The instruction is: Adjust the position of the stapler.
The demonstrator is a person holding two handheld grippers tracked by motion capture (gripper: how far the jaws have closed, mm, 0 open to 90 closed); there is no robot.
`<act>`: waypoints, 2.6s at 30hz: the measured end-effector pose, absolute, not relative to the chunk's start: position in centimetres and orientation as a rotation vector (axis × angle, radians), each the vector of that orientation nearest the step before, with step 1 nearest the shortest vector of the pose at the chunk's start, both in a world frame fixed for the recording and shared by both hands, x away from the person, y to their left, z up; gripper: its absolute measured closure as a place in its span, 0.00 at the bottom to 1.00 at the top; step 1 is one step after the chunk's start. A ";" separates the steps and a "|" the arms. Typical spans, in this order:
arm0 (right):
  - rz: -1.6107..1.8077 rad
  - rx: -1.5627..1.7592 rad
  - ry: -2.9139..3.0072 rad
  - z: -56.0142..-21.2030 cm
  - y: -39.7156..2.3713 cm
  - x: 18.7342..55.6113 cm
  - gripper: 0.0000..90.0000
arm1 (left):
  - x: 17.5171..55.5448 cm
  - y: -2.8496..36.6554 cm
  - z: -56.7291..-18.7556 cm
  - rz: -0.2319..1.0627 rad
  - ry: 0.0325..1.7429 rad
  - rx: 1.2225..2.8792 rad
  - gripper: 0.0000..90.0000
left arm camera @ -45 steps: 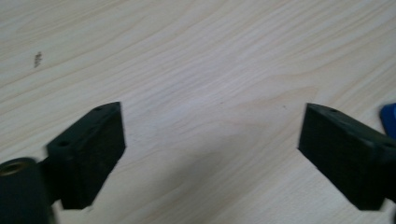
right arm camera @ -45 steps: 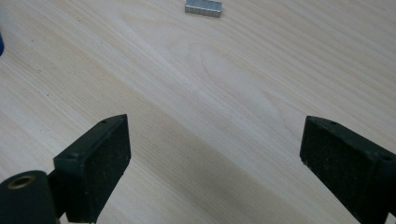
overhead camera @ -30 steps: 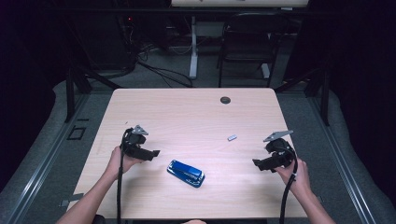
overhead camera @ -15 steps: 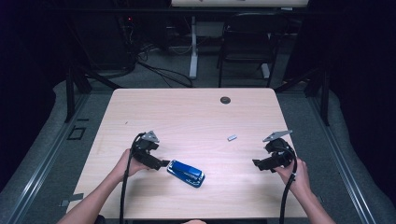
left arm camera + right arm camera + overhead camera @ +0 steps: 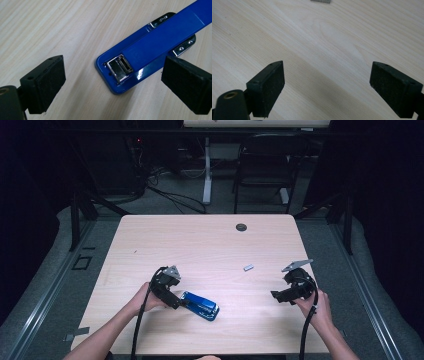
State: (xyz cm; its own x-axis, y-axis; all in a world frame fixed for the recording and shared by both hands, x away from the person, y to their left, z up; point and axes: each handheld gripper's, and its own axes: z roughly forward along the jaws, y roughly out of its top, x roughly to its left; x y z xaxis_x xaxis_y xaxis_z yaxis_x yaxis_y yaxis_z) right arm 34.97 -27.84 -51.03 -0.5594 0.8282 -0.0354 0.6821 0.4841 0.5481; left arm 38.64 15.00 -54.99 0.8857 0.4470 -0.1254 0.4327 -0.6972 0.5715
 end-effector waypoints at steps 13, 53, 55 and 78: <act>0.702 1.282 2.437 -51.1 -27.8 35.0 0.14 | 38.3 13.6 -55.4 -0.012 0.525 2.454 0.21; 0.687 1.301 2.464 -51.3 -27.7 35.0 0.15 | 36.8 12.1 -55.5 0.028 0.494 2.469 0.40; 0.691 1.300 2.469 -51.3 -27.6 35.0 0.15 | 36.7 12.0 -55.5 0.029 0.495 2.476 0.40; 0.704 1.295 2.505 -51.5 -26.9 35.1 0.16 | 35.1 10.6 -55.4 0.100 0.684 2.466 0.39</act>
